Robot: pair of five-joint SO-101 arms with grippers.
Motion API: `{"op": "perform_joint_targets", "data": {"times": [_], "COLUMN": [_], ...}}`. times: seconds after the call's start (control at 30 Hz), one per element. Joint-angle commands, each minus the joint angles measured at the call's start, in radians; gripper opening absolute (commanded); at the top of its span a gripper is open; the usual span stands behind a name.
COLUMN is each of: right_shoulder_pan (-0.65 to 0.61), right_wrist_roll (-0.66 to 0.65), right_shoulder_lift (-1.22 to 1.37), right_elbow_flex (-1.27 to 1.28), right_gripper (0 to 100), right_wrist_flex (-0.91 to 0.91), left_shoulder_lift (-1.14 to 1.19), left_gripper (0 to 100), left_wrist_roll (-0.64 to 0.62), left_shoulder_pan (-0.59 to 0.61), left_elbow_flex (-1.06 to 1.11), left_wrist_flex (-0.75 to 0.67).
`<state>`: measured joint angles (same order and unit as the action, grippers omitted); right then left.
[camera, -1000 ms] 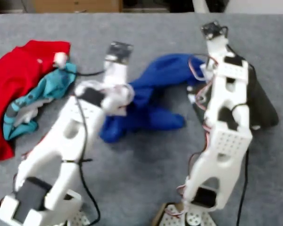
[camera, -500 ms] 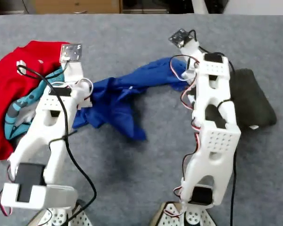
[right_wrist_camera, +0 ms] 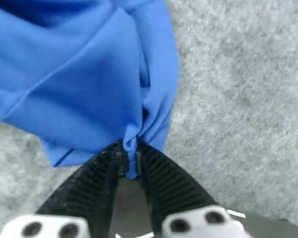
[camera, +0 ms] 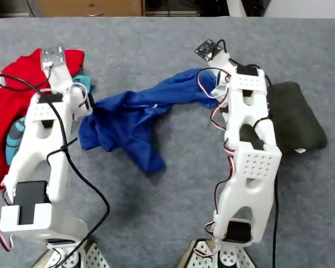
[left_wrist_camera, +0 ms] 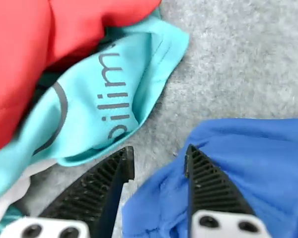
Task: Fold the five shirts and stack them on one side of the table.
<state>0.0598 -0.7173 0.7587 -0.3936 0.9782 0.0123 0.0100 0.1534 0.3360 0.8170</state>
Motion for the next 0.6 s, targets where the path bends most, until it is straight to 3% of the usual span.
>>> {"op": "perform_joint_targets", "data": {"times": [0.0, 0.27, 0.4, 0.57], "right_shoulder_pan": [-0.007, -0.007, -0.007, -0.007], "right_wrist_roll": [-0.011, -0.011, -0.011, -0.011], "right_shoulder_lift": [0.001, 0.001, 0.001, 0.002], "right_elbow_flex": [-0.033, -0.033, -0.033, -0.033], "right_gripper": [0.5, 0.5, 0.5, 0.5], "right_wrist_flex": [0.003, 0.003, 0.003, 0.003], "left_shoulder_lift": [-0.007, -0.007, -0.007, 0.007], "left_gripper": [18, 18, 18, 18], "left_wrist_roll": [0.003, 0.110, 0.176, 0.284], "left_shoulder_pan": [0.009, -0.040, -0.153, -0.293], "left_elbow_flex": [-0.169, -0.387, -0.456, -0.466], "left_wrist_flex": [0.144, 0.388, 0.486, 0.491]}}
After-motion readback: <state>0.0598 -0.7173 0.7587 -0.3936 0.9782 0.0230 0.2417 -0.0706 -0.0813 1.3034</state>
